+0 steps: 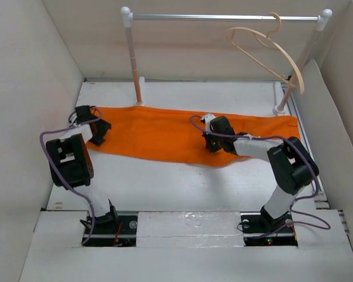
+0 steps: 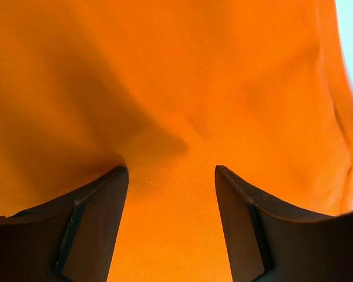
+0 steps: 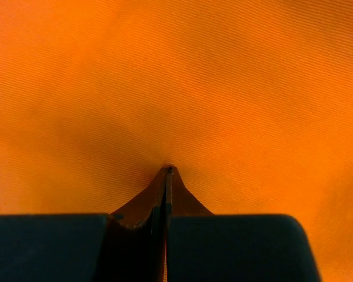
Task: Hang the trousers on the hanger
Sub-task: Fold the trousers
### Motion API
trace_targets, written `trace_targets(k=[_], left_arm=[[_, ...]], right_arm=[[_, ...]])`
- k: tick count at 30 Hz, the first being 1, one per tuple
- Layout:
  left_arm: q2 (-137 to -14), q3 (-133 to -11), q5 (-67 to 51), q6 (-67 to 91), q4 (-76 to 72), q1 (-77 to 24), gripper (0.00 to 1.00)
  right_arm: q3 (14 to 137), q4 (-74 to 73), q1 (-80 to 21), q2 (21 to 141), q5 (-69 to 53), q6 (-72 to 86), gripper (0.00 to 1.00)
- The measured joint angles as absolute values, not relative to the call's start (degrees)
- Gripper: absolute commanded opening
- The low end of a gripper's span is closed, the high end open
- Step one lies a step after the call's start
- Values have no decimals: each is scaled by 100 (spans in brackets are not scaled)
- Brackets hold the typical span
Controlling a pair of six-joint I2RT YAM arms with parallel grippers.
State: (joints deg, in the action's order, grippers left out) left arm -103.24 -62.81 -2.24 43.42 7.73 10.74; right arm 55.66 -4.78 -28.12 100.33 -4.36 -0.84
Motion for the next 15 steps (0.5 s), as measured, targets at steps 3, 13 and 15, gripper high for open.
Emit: trace_targets(k=[3, 13, 15], left_arm=[[-9741, -5459, -729, 4475, 537, 1992, 59], [-8508, -4674, 12, 4331, 1396, 2292, 63], [-8241, -4737, 235, 4281, 1645, 1957, 63]], right_arm=[[4923, -154, -3465, 9583, -320, 145, 0], [4434, -1052, -4993, 8696, -314, 753, 55], [4657, -1511, -4807, 8560, -320, 707, 61]])
